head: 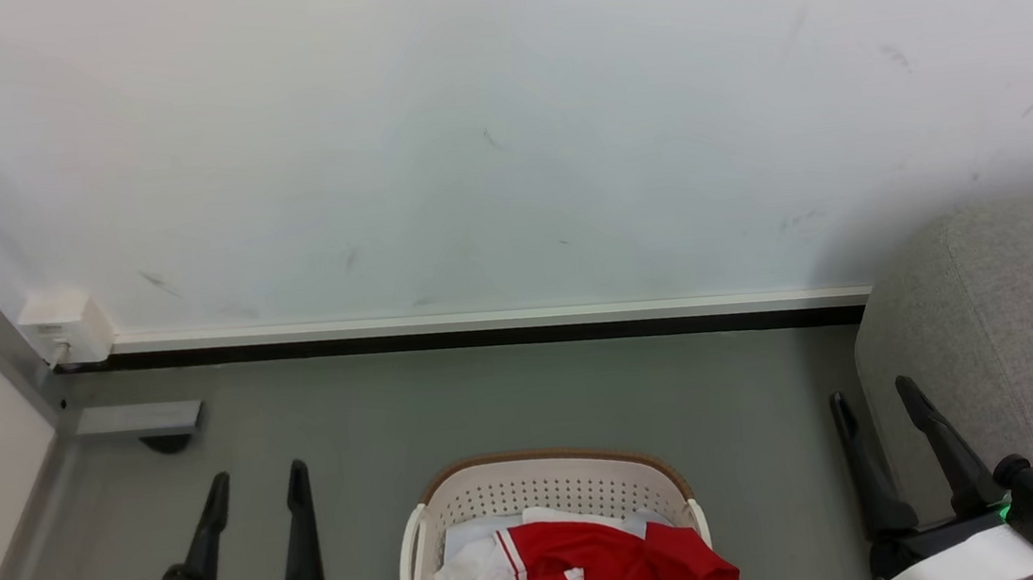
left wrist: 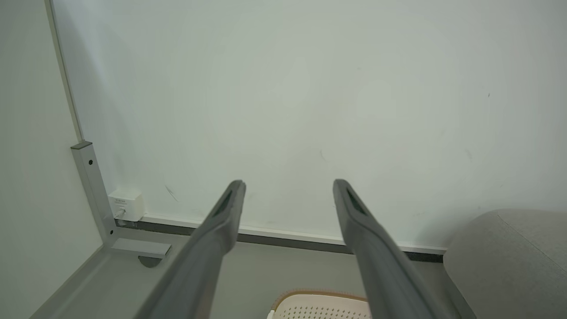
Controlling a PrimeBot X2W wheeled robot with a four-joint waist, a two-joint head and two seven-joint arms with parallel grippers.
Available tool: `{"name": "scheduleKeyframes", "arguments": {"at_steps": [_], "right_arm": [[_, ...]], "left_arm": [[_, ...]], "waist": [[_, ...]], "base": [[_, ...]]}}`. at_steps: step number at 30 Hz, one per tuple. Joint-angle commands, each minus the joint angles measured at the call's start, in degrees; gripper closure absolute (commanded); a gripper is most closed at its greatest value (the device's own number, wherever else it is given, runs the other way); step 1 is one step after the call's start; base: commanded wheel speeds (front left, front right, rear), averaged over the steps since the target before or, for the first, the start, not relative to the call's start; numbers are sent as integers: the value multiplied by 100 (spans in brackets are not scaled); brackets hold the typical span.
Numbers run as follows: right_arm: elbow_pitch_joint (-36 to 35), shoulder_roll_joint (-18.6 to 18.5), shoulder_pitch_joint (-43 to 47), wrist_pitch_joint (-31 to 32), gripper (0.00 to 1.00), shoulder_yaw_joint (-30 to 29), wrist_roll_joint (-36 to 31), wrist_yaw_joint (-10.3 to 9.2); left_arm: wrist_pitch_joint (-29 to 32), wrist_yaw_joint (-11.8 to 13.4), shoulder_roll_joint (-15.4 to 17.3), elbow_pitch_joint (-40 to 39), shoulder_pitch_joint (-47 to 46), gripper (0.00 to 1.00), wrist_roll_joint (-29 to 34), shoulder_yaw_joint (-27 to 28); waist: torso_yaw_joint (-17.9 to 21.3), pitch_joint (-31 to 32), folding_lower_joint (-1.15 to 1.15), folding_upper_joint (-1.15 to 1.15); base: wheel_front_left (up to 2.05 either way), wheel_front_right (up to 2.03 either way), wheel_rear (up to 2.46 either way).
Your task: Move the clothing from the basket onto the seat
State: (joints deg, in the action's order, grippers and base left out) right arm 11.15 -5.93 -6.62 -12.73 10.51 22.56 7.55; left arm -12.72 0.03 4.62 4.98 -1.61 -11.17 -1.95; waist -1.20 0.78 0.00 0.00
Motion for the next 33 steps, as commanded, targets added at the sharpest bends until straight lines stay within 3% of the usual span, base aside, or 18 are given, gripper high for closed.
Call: {"name": "scheduleKeyframes", "arguments": {"at_steps": [1, 21, 33], "right_arm": [[-42, -61, -75, -54, 0, 9, -135, -10], [-84, -19, -113, -255, 0, 45, -773, -12], [-93, 41, -118, -250, 0, -27, -659, -12]], "left_arm": [[-63, -16, 17, -58, 58, 0, 145, 18], [-251, -77, -64, -148, 70, 0, 1014, 49], [-246, -112, -105, -118, 50, 0, 954, 136]], "waist": [[-3, -2, 0, 0], [-25, -12, 0, 0], [11, -12, 0, 0]], "base": [[0, 0, 0], [0, 0, 0], [0, 0, 0]]}}
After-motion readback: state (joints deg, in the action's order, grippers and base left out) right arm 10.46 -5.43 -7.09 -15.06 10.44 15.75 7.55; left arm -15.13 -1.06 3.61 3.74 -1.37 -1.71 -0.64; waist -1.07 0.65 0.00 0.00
